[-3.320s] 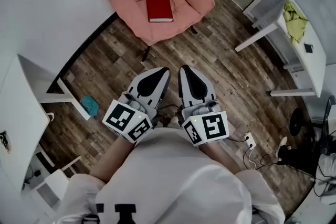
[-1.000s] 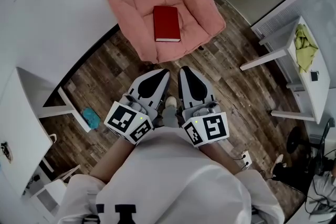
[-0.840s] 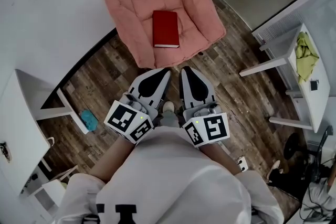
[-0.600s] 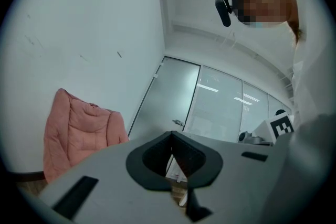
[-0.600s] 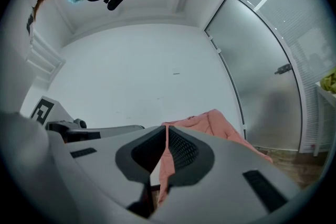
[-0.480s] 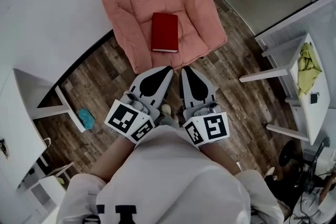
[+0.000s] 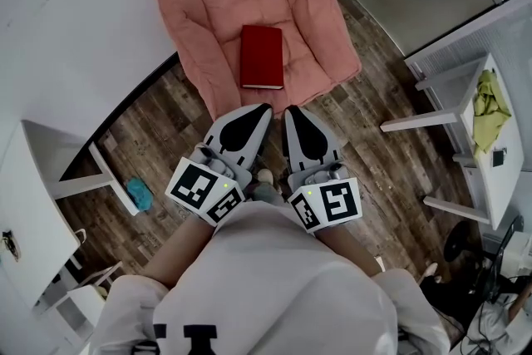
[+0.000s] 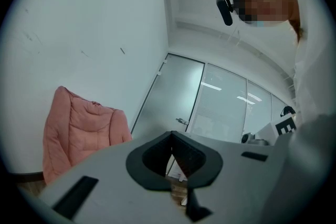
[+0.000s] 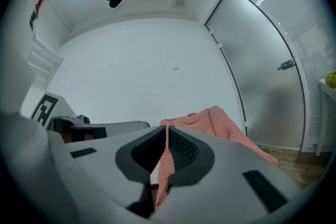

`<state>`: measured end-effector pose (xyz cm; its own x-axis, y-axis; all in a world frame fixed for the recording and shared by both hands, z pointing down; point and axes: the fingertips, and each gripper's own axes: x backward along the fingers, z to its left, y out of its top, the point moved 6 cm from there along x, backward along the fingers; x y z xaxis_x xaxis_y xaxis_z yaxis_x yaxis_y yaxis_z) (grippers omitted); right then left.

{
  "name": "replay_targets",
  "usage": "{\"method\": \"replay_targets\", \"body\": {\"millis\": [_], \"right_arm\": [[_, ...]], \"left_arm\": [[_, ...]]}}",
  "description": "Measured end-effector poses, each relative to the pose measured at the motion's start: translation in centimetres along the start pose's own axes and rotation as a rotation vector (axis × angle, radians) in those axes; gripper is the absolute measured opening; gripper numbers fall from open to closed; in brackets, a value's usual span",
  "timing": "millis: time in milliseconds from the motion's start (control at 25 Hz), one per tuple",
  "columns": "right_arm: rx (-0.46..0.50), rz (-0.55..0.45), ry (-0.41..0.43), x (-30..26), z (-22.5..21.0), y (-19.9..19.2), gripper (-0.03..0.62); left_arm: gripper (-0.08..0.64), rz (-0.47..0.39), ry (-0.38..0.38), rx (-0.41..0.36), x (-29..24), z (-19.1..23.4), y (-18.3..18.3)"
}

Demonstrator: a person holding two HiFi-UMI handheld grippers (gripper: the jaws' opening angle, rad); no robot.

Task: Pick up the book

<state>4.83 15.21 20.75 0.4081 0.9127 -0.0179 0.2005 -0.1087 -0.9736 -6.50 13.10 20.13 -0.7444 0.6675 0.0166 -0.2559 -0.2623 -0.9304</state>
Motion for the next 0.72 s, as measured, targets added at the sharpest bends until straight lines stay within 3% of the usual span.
{"method": "replay_targets", "body": {"millis": [720], "right_arm": [[-0.024,-0.018,-0.060,-4.9,2.2,-0.4,0.035]], "left_arm": [[0.003,0.049,-0.066,-0.016,-0.2,5.2,2.0]]}}
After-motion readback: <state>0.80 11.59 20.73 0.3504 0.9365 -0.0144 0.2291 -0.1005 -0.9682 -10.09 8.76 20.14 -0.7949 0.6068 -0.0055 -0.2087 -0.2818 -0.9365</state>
